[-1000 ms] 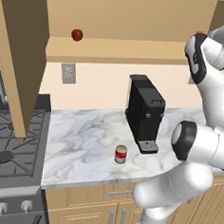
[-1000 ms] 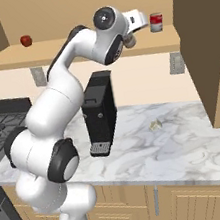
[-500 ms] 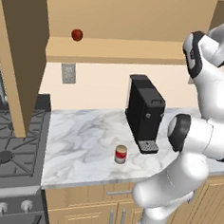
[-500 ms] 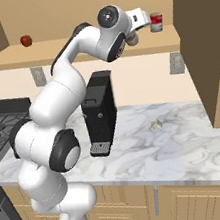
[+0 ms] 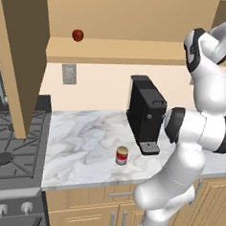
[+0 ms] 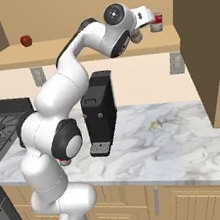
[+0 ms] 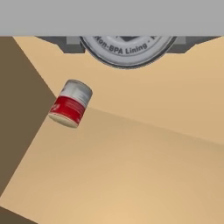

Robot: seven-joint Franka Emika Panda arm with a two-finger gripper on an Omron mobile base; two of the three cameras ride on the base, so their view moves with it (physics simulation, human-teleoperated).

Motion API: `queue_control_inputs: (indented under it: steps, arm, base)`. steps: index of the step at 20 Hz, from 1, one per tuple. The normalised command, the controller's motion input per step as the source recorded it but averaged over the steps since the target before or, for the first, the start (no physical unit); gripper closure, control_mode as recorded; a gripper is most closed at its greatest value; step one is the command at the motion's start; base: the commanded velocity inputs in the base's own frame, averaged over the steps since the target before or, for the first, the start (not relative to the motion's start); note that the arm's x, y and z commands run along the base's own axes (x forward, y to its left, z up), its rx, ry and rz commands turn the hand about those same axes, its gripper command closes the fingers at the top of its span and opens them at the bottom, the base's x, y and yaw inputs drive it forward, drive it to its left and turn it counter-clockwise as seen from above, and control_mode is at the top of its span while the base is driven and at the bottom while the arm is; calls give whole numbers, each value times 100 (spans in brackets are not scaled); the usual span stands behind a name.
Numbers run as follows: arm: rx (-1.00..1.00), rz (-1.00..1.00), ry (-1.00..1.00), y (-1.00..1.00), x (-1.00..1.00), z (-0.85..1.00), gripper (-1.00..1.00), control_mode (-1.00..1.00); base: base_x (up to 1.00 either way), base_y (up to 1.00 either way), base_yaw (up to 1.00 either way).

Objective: Pick the cans from the counter and place them in their designated side in the cabinet.

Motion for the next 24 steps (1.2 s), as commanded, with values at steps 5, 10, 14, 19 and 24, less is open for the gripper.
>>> queue_control_inputs:
  steps: [5, 10, 14, 19, 24]
  arm:
    - [0, 0, 1, -10, 26, -14, 100, -100]
    - [0, 0, 2, -6, 24, -23, 100, -100]
    - [0, 0, 1, -1, 22, -29, 100, -100]
    - [0, 0, 0, 0, 24, -24, -100, -100]
    - [0, 1, -2, 0, 28, -13, -100, -100]
  base:
    - [0, 0, 0]
    - [0, 0, 0]
    - [0, 0, 0]
    - [0, 0, 0]
    - [0, 0, 0]
